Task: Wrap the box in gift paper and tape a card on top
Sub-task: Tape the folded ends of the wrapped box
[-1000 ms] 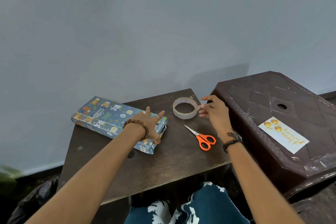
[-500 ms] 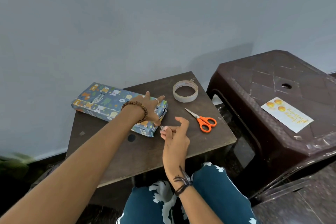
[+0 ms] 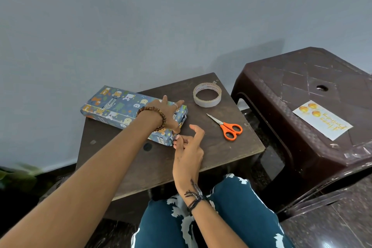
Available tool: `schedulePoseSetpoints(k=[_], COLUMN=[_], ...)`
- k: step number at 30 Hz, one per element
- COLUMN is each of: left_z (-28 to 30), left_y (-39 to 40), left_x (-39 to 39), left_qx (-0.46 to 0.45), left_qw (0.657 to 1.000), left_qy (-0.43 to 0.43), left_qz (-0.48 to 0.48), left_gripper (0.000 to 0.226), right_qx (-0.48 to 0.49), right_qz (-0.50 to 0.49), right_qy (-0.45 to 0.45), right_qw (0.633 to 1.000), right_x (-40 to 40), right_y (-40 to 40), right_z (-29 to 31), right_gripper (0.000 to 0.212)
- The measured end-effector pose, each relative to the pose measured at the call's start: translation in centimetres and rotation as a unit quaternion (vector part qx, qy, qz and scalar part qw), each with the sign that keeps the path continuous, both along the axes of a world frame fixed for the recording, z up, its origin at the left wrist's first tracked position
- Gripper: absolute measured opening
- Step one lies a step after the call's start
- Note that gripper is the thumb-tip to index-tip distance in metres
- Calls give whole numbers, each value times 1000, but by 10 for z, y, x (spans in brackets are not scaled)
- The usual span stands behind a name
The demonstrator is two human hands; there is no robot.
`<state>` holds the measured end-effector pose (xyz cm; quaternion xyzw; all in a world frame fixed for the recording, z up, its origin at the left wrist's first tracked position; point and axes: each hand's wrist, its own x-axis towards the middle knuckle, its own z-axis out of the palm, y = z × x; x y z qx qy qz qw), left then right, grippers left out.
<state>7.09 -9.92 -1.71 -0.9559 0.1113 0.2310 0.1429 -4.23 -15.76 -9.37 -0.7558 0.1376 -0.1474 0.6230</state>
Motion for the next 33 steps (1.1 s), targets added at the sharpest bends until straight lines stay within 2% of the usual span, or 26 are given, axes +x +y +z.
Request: schedulePoseSetpoints(k=[12, 17, 22, 26, 33], left_z=[-6, -8, -6, -3, 1], left_y=[2, 3, 2, 0, 0], left_x=[-4, -3, -3, -5, -5], left_qx=[-7, -4, -15, -19, -19], left_qw=[1000, 999, 1000, 1000, 1000], left_qy=[-27, -33, -19, -17, -18], left_qz=[-7, -17, -1, 2, -4], left_gripper=[98, 91, 95, 98, 97], right_qx=[-47, -155, -282, -367, -379], right_qz=[16, 54, 82, 123, 130], right_qy=[-3, -34, -84, -64, -60], right_qw=[999, 986, 952, 920, 914], right_x=[-7, -18, -23, -32, -39], right_y=[2, 8, 13, 19, 27], right_z=[8, 7, 1, 0, -3], right_gripper=[31, 52, 68, 89, 99])
